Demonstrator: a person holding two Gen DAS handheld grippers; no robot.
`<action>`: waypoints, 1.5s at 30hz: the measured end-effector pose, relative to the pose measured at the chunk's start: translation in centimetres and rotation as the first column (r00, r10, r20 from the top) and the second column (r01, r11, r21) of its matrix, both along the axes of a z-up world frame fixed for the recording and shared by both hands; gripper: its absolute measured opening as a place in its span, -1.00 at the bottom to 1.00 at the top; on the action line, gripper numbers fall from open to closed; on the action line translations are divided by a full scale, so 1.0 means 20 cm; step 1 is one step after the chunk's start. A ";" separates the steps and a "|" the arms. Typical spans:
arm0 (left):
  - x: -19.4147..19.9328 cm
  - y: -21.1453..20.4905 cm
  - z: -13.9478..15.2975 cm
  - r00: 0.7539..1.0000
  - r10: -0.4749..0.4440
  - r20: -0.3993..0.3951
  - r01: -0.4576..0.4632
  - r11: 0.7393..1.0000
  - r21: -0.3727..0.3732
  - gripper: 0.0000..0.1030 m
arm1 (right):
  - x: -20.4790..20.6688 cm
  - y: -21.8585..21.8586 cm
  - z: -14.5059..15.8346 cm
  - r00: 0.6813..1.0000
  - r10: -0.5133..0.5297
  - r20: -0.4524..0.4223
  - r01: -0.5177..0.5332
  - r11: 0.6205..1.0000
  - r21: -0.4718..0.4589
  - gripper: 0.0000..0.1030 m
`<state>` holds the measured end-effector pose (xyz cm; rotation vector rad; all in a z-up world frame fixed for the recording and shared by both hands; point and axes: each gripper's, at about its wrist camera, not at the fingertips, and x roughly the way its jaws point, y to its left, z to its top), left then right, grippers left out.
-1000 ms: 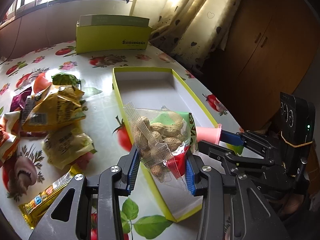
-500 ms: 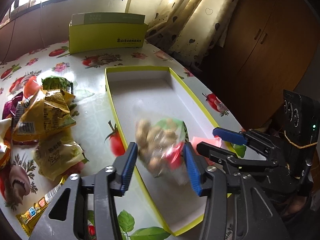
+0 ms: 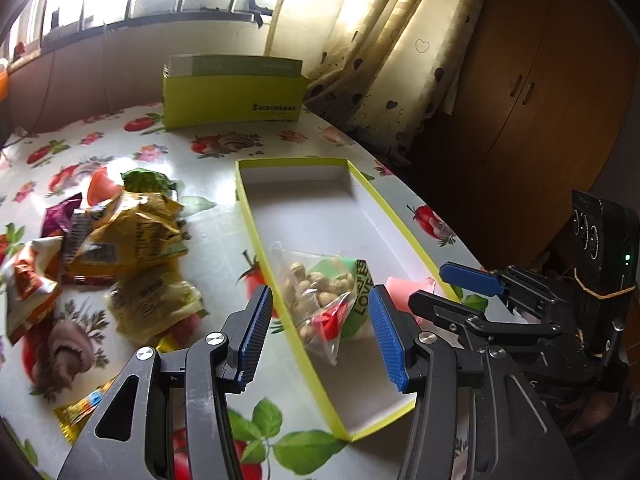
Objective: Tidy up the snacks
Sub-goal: 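Lower the peanut bag into the tray and open the left gripper, then grasp the yellow candy stick from the pile with the left gripper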
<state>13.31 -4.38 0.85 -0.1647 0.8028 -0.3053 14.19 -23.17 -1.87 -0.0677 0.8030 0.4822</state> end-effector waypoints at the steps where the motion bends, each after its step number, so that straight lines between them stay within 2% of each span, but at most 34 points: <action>1: -0.02 0.01 0.01 1.000 0.006 0.007 -0.006 1.000 0.008 0.00 | -0.02 0.01 0.01 1.000 0.006 0.005 -0.006 1.000 0.000 0.00; 16: -0.23 0.16 0.07 0.992 0.093 0.088 -0.100 0.992 0.079 0.00 | -0.16 0.13 0.04 0.997 0.080 0.025 -0.079 0.997 -0.011 0.01; 22: -0.25 0.20 0.05 0.991 0.108 0.085 -0.116 0.989 0.097 0.00 | -0.15 0.14 0.05 0.998 0.055 0.024 -0.056 0.998 0.018 0.01; 34: -0.28 0.33 -0.02 0.989 0.146 0.038 -0.149 0.984 0.093 0.00 | -0.19 0.19 0.04 0.995 0.102 0.017 -0.102 0.995 0.006 0.01; 45: -0.31 0.46 -0.05 0.988 0.149 0.046 -0.153 0.981 0.119 0.00 | -0.21 0.28 0.04 0.987 0.160 0.018 -0.160 0.987 0.006 0.01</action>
